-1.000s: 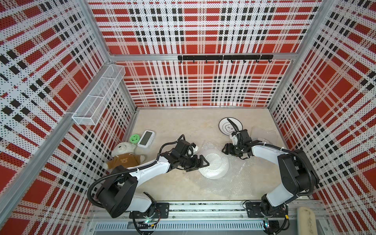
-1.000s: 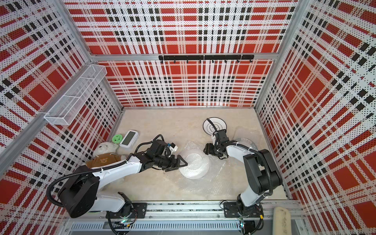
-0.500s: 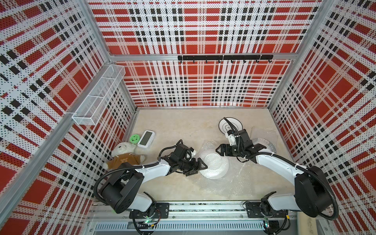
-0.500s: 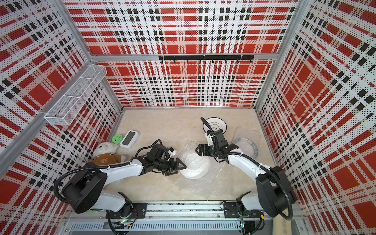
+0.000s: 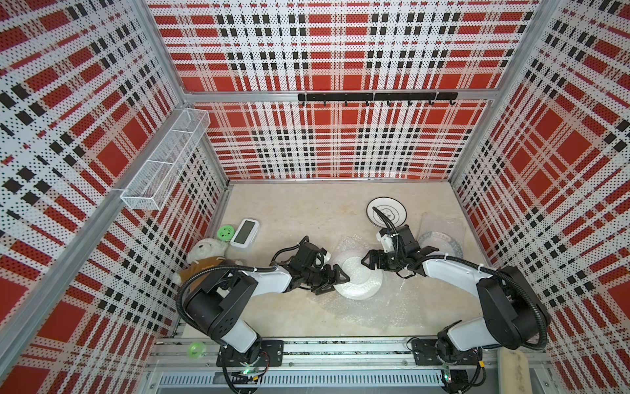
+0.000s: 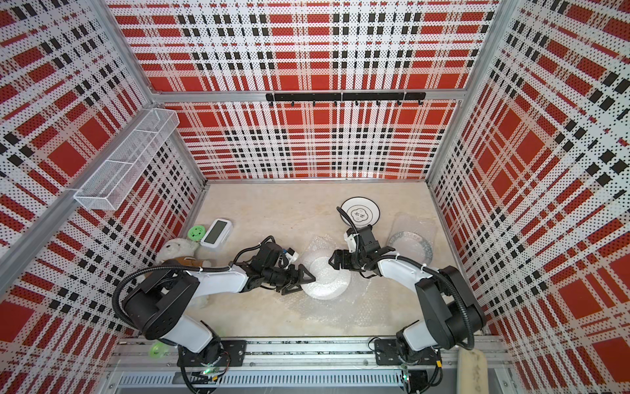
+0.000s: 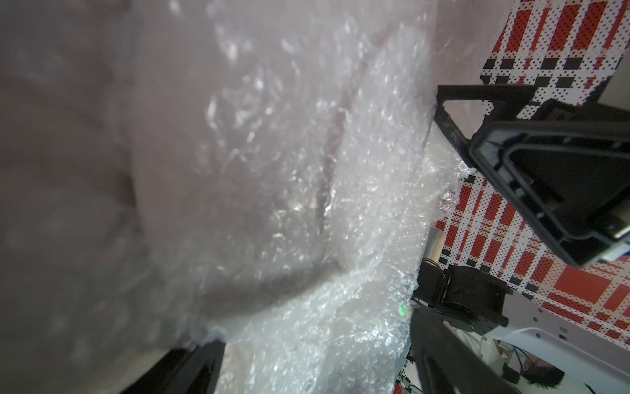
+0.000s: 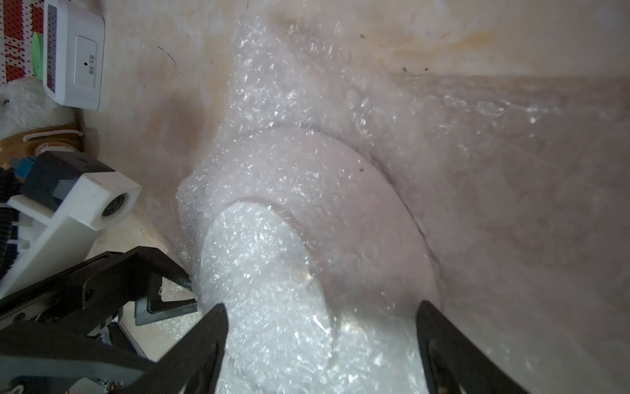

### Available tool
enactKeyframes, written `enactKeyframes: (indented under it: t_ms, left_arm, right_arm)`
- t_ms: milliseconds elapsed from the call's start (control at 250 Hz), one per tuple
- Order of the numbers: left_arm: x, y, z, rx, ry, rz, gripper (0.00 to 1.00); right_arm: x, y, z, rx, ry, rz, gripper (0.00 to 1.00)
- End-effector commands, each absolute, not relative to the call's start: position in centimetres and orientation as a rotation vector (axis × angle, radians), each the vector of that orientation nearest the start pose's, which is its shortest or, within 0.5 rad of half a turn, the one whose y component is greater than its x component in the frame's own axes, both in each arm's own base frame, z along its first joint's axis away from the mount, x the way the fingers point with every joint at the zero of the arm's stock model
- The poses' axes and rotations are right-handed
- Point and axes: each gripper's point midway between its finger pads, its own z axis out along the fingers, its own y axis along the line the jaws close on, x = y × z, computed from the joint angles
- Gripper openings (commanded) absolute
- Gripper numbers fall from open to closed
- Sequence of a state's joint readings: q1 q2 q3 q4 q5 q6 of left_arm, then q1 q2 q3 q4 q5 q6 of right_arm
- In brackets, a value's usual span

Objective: Unpack dinner plates from bubble wrap
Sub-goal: Pick up the bubble wrap from the bubble wrap.

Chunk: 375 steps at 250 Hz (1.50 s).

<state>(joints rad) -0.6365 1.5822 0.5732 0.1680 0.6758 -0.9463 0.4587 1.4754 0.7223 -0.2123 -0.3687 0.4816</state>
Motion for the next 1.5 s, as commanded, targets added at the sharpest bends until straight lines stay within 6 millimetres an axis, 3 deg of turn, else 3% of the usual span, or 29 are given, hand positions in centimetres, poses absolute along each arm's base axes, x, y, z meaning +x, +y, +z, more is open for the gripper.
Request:
enactKeyframes:
  t_ms: [0,160,352,592,760,952,1088,1277,1389,1497]
  left_arm:
    - [21.6,-29.5,4.6,-0.073,2.719,-1.449,0.84]
    - [22.4,-30.6,7.6,-0.108,2.574,-1.617,0.70]
    - [22.8,-30.6,10.7,-0.131,2.489,-1.654,0.59]
    - [22.9,-31.2,12.4,-0.133,2.445,-1.653,0.48]
    - [23.4,-31.7,12.8,-0.172,2.421,-1.648,0.30]
    - [24.3,-31.9,15.1,-0.215,2.333,-1.686,0.13]
    - [25.8,-32.3,17.5,-0.249,2.247,-1.704,0.02]
    - [27.9,-34.1,22.1,-0.203,2.128,-1.775,0.00]
    - [28.9,-34.7,24.4,-0.205,2.079,-1.800,0.00]
    - [29.7,-34.6,25.4,-0.250,2.086,-1.762,0.00]
  right_arm:
    - [28.4,21.8,5.6,-0.145,2.650,0.866,0.87]
    - [28.2,21.7,5.0,-0.138,2.662,0.864,0.87]
    - [28.3,21.6,5.5,-0.142,2.660,0.849,0.88]
    - [28.6,21.7,6.1,-0.150,2.649,0.847,0.88]
    - [29.0,21.1,7.0,-0.153,2.636,0.793,0.88]
    - [29.9,20.4,8.6,-0.176,2.608,0.702,0.88]
    - [31.5,19.3,11.4,-0.191,2.542,0.575,0.91]
    - [33.5,16.9,19.5,-0.204,2.372,0.381,0.99]
    - [32.5,16.3,24.0,-0.227,2.251,0.385,1.00]
    - [29.9,17.3,26.3,-0.332,2.134,0.406,0.99]
